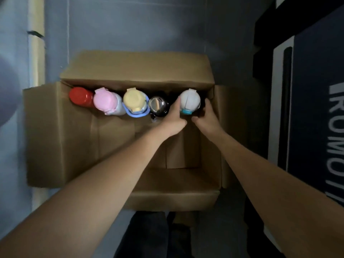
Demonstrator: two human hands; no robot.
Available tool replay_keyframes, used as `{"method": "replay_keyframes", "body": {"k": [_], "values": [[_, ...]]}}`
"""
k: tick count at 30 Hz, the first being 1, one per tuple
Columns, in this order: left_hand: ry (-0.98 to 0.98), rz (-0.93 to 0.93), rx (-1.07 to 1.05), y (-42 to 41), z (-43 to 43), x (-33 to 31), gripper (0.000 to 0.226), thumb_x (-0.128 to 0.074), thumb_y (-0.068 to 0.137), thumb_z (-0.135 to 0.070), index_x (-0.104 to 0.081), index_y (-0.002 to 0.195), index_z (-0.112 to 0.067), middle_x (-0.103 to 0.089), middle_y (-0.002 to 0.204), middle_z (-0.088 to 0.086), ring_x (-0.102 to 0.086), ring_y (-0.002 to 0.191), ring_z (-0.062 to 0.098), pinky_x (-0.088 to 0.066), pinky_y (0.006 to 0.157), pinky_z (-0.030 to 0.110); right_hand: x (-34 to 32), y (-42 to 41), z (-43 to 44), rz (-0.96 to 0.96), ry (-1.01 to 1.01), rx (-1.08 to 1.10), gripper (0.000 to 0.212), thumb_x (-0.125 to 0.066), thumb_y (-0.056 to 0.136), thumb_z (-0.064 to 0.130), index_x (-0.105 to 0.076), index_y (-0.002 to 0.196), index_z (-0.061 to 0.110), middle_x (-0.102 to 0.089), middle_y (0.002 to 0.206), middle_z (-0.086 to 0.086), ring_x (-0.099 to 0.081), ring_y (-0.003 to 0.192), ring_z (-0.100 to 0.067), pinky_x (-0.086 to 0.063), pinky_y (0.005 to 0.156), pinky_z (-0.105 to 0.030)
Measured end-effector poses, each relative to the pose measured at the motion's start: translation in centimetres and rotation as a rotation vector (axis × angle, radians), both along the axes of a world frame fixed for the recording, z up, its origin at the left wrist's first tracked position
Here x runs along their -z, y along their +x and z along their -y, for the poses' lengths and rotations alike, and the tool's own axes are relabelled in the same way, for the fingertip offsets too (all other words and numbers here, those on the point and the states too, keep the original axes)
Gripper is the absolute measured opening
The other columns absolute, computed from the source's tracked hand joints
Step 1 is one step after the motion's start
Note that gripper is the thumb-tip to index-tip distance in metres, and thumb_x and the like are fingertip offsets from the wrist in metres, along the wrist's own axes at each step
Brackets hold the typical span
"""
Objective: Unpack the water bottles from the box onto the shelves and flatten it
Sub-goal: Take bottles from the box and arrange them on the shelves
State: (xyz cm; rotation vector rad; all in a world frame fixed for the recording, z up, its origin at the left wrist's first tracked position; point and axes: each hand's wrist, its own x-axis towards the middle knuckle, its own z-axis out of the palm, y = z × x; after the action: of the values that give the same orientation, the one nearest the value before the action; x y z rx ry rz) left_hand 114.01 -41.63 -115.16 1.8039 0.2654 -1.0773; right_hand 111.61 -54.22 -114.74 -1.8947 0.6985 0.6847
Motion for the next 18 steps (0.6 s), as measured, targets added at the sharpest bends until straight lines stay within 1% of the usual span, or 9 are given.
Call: {"method": "replay_keyframes", "body": {"k": [1, 3, 5, 7, 8, 12, 13, 16, 18], "values": [[-0.007, -0.004, 0.010, 0.4, 0.1, 0.7, 0.086, -0.048, 0.088, 0.005, 0.001, 0.151, -0.029, -0.010, 0.159, -0.001, -0.014, 0.145, 0.017, -0.025, 0.113, 0.029, 0.7, 0.2, 0.1, 0.001, 0.008, -0.005, 0.084, -0.057, 0.089, 0.005, -0.004, 0.153, 0.018, -0.017, 0.159, -0.003, -0.018, 0.145, -0.018, -0.020, 0.115, -0.032], [-0.010, -0.020, 0.018, 0.8, 0.2, 2.4, 0.088, -0.046, 0.087, 0.005, 0.002, 0.151, -0.030, -0.010, 0.159, -0.001, -0.013, 0.146, 0.018, -0.025, 0.116, 0.035, 2.3, 0.4, -0.1, 0.019, 0.030, -0.018, 0.085, -0.058, 0.087, 0.001, -0.007, 0.152, 0.019, -0.022, 0.157, -0.002, -0.021, 0.144, -0.016, -0.022, 0.109, -0.025], [-0.027, -0.037, -0.016, 1.0, 0.2, 3.5, 0.089, -0.045, 0.083, 0.009, -0.002, 0.150, -0.030, -0.013, 0.157, -0.001, -0.017, 0.145, 0.020, -0.027, 0.116, 0.039, 3.4, 0.6, -0.3, 0.041, 0.041, -0.011, 0.087, -0.060, 0.084, -0.002, -0.010, 0.153, 0.019, -0.027, 0.154, -0.003, -0.025, 0.142, -0.016, -0.025, 0.112, -0.028], [-0.068, -0.037, -0.095, 1.1, 0.2, 4.3, 0.086, -0.043, 0.078, 0.015, -0.013, 0.147, -0.026, -0.023, 0.152, 0.002, -0.025, 0.140, 0.019, -0.030, 0.114, 0.038, 4.2, 0.8, -0.5, 0.042, 0.046, 0.021, 0.090, -0.063, 0.083, -0.001, -0.010, 0.152, 0.018, -0.027, 0.153, -0.005, -0.025, 0.142, -0.018, -0.027, 0.115, -0.035], [-0.084, -0.044, -0.123, 1.1, 0.0, 4.5, 0.084, -0.043, 0.077, 0.017, -0.017, 0.145, -0.025, -0.026, 0.151, 0.002, -0.028, 0.138, 0.018, -0.032, 0.113, 0.039, 4.5, 0.9, -0.6, 0.044, 0.050, 0.035, 0.090, -0.064, 0.083, -0.001, -0.010, 0.152, 0.017, -0.028, 0.153, -0.005, -0.026, 0.141, -0.018, -0.028, 0.115, -0.037], [-0.116, -0.072, -0.131, 0.5, 0.0, 4.4, 0.086, -0.041, 0.077, 0.019, -0.016, 0.147, -0.024, -0.020, 0.156, 0.003, -0.027, 0.140, 0.020, -0.032, 0.109, 0.032, 5.2, 0.8, -0.7, 0.096, 0.043, 0.106, 0.089, -0.068, 0.079, -0.005, -0.017, 0.149, 0.016, -0.033, 0.149, -0.005, -0.032, 0.138, -0.018, -0.031, 0.113, -0.033], [-0.117, -0.072, -0.119, 0.3, 0.0, 4.3, 0.087, -0.040, 0.078, 0.019, -0.014, 0.149, -0.024, -0.019, 0.157, 0.002, -0.027, 0.141, 0.020, -0.032, 0.110, 0.032, 5.3, 0.8, -0.8, 0.117, 0.044, 0.121, 0.089, -0.068, 0.077, -0.006, -0.019, 0.148, 0.015, -0.035, 0.147, -0.005, -0.034, 0.137, -0.017, -0.033, 0.112, -0.032], [-0.106, -0.079, -0.100, -0.3, -0.5, 3.9, 0.089, -0.039, 0.079, 0.018, -0.012, 0.151, -0.026, -0.022, 0.156, 0.001, -0.029, 0.141, 0.017, -0.034, 0.113, 0.039, 5.4, 0.3, -1.0, 0.128, 0.052, 0.137, 0.089, -0.070, 0.075, -0.007, -0.023, 0.146, 0.015, -0.039, 0.143, -0.004, -0.037, 0.132, -0.014, -0.036, 0.104, -0.024], [-0.106, -0.072, -0.103, -0.6, -0.7, 3.6, 0.086, -0.039, 0.080, 0.016, -0.013, 0.151, -0.025, -0.027, 0.154, 0.002, -0.031, 0.139, 0.016, -0.033, 0.112, 0.037, 5.3, -0.3, -1.0, 0.118, 0.069, 0.156, 0.089, -0.072, 0.074, -0.005, -0.024, 0.146, 0.016, -0.040, 0.142, -0.002, -0.039, 0.127, -0.010, -0.037, 0.098, -0.019]]}}
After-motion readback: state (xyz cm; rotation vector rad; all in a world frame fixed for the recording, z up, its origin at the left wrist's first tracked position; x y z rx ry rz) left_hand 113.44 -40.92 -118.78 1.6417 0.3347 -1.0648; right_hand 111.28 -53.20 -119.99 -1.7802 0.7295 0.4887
